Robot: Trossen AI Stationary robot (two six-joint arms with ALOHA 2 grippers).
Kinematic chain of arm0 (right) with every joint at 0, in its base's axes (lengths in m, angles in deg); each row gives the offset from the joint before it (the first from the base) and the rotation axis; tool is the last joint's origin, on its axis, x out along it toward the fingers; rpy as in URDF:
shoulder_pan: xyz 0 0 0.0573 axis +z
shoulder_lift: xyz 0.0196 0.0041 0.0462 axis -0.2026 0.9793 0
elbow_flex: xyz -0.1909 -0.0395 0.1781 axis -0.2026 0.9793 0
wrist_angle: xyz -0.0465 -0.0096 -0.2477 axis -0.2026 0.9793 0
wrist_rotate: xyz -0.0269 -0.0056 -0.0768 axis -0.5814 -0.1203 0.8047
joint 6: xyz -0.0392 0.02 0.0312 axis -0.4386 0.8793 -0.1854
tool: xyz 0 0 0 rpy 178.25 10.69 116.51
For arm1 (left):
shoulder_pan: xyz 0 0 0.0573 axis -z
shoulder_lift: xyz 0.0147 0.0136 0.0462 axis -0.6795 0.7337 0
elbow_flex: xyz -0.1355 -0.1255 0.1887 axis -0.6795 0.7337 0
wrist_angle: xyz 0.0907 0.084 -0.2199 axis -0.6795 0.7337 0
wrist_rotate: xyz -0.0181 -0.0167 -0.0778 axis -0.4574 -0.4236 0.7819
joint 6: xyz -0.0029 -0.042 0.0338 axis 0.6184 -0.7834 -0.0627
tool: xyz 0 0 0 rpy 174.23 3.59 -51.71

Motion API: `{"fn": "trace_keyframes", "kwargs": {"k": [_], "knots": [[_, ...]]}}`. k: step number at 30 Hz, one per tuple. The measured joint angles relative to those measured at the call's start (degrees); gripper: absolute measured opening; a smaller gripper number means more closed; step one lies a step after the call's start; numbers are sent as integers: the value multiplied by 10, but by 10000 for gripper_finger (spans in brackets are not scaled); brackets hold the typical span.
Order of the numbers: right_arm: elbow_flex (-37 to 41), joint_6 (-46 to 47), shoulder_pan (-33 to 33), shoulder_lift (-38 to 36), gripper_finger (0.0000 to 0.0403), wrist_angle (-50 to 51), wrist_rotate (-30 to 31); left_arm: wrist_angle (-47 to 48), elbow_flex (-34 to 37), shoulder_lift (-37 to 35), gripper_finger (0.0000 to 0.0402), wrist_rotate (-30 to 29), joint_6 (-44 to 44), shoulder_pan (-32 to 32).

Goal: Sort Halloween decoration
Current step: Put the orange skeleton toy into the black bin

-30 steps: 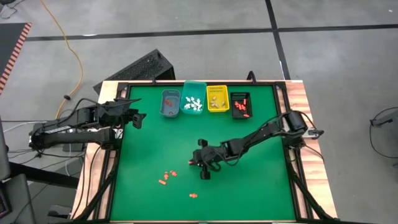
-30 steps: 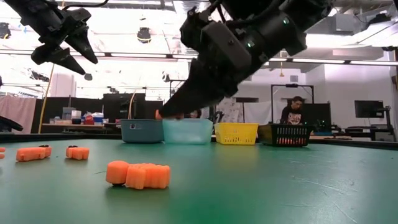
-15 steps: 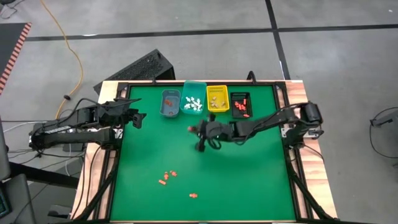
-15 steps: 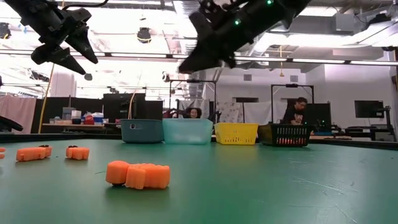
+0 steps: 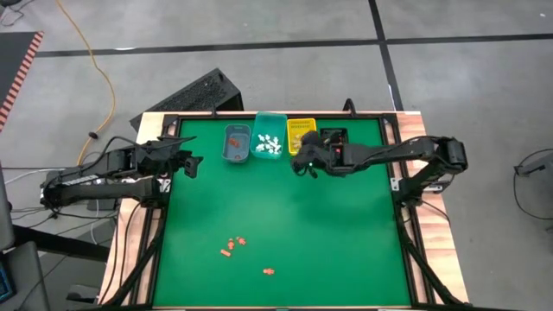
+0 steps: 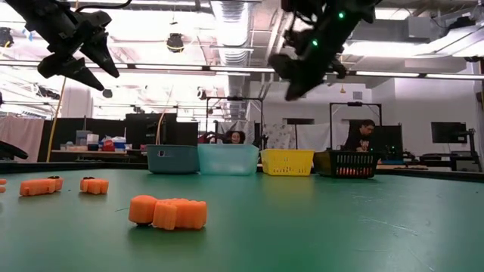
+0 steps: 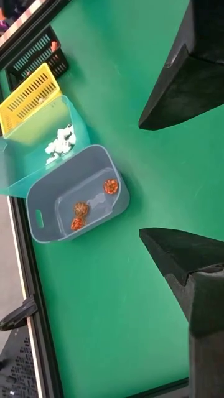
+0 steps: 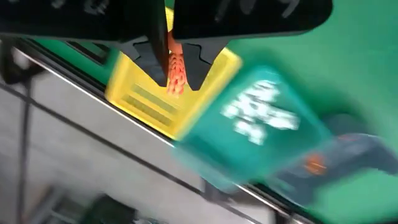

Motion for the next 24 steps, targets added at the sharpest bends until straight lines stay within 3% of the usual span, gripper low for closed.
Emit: {"fn": "trace_keyframes", "kwargs": {"k": [5, 12, 17, 24], "knots": [[0, 67, -49, -9, 8, 128, -2, 0, 0, 0, 261, -7, 0, 0], [0, 59, -125, -10, 8, 223, -42, 0, 0, 0, 261, -7, 9, 0], [0, 12, -187, -10, 8, 215, -99, 0, 0, 0, 261, -7, 12, 0], [62, -43, -254, -19, 8, 74, -223, 1, 0, 0, 261, 8, 26, 0]]}}
